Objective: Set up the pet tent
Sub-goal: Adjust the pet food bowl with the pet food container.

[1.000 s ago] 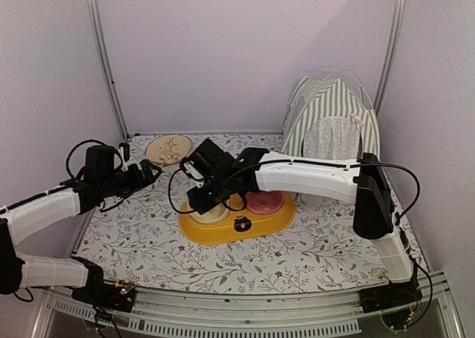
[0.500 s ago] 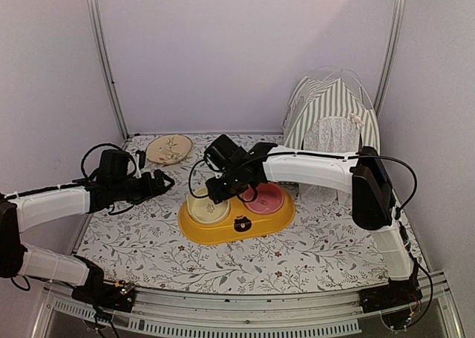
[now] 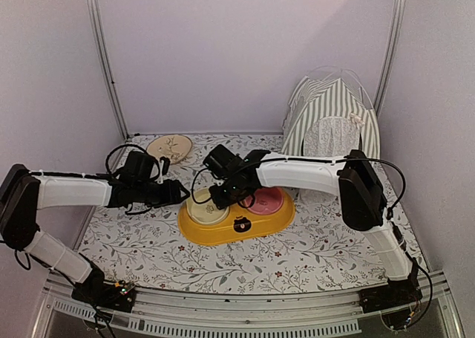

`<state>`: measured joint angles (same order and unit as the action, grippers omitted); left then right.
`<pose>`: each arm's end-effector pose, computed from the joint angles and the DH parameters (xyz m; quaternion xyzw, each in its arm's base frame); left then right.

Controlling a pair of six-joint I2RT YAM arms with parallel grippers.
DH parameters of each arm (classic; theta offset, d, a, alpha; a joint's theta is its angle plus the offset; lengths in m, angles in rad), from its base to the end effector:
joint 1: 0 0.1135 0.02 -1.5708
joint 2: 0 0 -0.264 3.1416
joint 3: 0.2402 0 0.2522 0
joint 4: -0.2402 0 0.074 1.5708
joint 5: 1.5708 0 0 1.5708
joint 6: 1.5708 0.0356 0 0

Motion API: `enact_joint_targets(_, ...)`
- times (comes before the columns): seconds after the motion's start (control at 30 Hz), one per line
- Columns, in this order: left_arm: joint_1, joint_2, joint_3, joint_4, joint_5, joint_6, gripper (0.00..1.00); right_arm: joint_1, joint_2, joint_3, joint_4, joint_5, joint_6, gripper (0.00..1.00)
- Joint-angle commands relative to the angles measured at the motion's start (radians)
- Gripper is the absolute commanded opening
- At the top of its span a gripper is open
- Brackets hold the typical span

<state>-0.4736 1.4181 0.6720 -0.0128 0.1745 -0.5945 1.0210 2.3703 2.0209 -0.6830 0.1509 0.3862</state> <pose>0.2460 -0.1330 0.1772 -0.0209 0.9156 -0.2692 0.2979 0.2742 0.4371 0.1763 -0.2809 0.9195 0.1162 0.2492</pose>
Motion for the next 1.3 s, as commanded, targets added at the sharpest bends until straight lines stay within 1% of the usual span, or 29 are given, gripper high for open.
enact_joint_targets(0.0,-0.034,0.037,0.049,-0.001,-0.056,0.036,0.63,0.015,0.01,0.038,-0.129,0.049,0.005,0.41)
enact_joint_targets(0.1,-0.054,0.08,0.098,-0.058,-0.115,0.074,0.64,0.014,0.075,0.12,-0.225,0.09,-0.023,0.46)
enact_joint_targets(0.17,-0.066,0.116,0.131,-0.103,-0.154,0.103,0.65,0.019,0.123,0.146,-0.271,0.073,-0.036,0.47)
enact_joint_targets(0.23,-0.077,0.144,0.158,-0.14,-0.188,0.127,0.66,0.033,0.133,0.143,-0.29,0.079,-0.038,0.47)
enact_joint_targets(0.27,-0.081,0.155,0.168,-0.159,-0.203,0.137,0.65,0.041,0.131,0.14,-0.297,0.084,-0.036,0.45)
enact_joint_targets(0.33,-0.085,0.163,0.173,-0.175,-0.217,0.146,0.62,0.048,0.101,0.12,-0.293,0.07,-0.02,0.38)
enact_joint_targets(0.43,-0.084,0.155,0.169,-0.181,-0.201,0.147,0.48,0.048,0.0,0.022,-0.202,0.013,0.002,0.38)
enact_joint_targets(0.47,-0.086,0.151,0.171,-0.188,-0.196,0.146,0.43,0.047,-0.061,-0.011,-0.163,-0.008,0.006,0.38)
enact_joint_targets(0.5,-0.088,0.148,0.174,-0.193,-0.194,0.147,0.41,0.045,-0.095,-0.031,-0.138,-0.025,0.006,0.38)
enact_joint_targets(0.57,-0.091,0.14,0.187,-0.205,-0.183,0.147,0.38,0.041,-0.13,-0.027,-0.13,-0.036,0.012,0.39)
enact_joint_targets(0.63,-0.096,0.133,0.205,-0.223,-0.171,0.147,0.31,0.037,-0.14,-0.007,-0.141,-0.033,0.008,0.39)
enact_joint_targets(0.73,-0.104,0.131,0.239,-0.254,-0.166,0.152,0.15,0.026,-0.129,0.01,-0.151,-0.048,-0.004,0.39)
enact_joint_targets(0.8,-0.106,0.137,0.267,-0.283,-0.17,0.159,0.0,0.02,-0.117,0.01,-0.159,-0.057,-0.007,0.38)
enact_joint_targets(0.97,-0.111,0.198,0.343,-0.38,-0.18,0.201,0.0,0.008,-0.115,0.005,-0.16,-0.049,-0.006,0.37)
enact_joint_targets(1.1,-0.132,0.237,0.382,-0.421,-0.205,0.222,0.0,-0.003,-0.139,-0.017,-0.14,-0.04,-0.005,0.39)
enact_joint_targets(1.13,-0.134,0.243,0.386,-0.421,-0.205,0.22,0.02,-0.004,-0.144,-0.032,-0.126,-0.044,-0.007,0.39)
enact_joint_targets(1.2,-0.137,0.248,0.391,-0.418,-0.208,0.21,0.25,-0.006,-0.142,-0.056,-0.106,-0.046,-0.015,0.39)
enact_joint_targets(1.27,-0.137,0.241,0.385,-0.399,-0.206,0.199,0.34,-0.009,-0.119,-0.066,-0.114,-0.04,-0.016,0.38)
